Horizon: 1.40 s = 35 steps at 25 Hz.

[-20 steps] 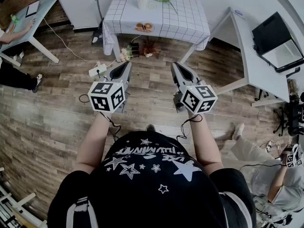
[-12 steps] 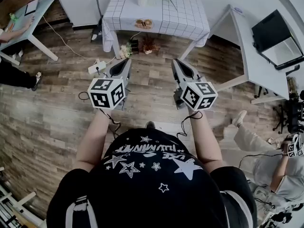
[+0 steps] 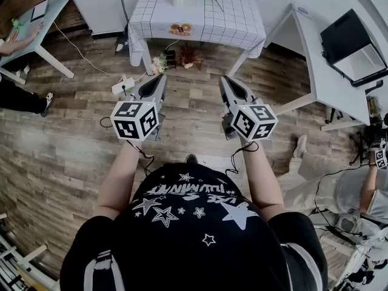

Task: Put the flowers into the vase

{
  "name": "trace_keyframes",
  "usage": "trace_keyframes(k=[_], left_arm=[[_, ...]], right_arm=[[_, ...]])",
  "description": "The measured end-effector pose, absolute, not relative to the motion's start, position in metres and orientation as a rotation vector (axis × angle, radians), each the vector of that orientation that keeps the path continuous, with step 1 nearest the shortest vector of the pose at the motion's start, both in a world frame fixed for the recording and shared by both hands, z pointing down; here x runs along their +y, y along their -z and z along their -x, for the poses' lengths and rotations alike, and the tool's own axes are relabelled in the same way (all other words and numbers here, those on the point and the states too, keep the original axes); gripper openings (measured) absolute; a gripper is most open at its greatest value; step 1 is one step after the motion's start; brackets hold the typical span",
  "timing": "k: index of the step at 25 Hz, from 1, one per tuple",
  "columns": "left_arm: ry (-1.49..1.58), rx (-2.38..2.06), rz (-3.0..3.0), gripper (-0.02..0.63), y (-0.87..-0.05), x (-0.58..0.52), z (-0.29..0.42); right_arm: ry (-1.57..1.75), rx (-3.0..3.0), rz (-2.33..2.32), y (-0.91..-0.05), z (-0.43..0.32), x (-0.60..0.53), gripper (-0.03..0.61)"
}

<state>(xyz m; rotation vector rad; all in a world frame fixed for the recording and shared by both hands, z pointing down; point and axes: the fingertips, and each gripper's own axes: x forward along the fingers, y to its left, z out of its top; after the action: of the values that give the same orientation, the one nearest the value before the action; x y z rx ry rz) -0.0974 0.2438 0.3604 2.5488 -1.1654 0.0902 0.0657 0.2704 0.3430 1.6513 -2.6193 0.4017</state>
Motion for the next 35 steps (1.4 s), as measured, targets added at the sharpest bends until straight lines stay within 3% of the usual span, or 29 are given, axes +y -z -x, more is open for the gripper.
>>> trace_keyframes(k=[14, 35], left_arm=[[-0.112, -1.191, -2.564, 0.009, -0.361, 0.25, 0.049], [-0.125, -1.259, -2.489, 0.009, -0.39, 0.207, 0.061]], right_arm=[[-0.504, -2.751, -1.632, -0.347, -0.114, 0.265, 0.012], [-0.516, -2.704, -1.5, -0.388, -0.106, 0.221, 0.012]])
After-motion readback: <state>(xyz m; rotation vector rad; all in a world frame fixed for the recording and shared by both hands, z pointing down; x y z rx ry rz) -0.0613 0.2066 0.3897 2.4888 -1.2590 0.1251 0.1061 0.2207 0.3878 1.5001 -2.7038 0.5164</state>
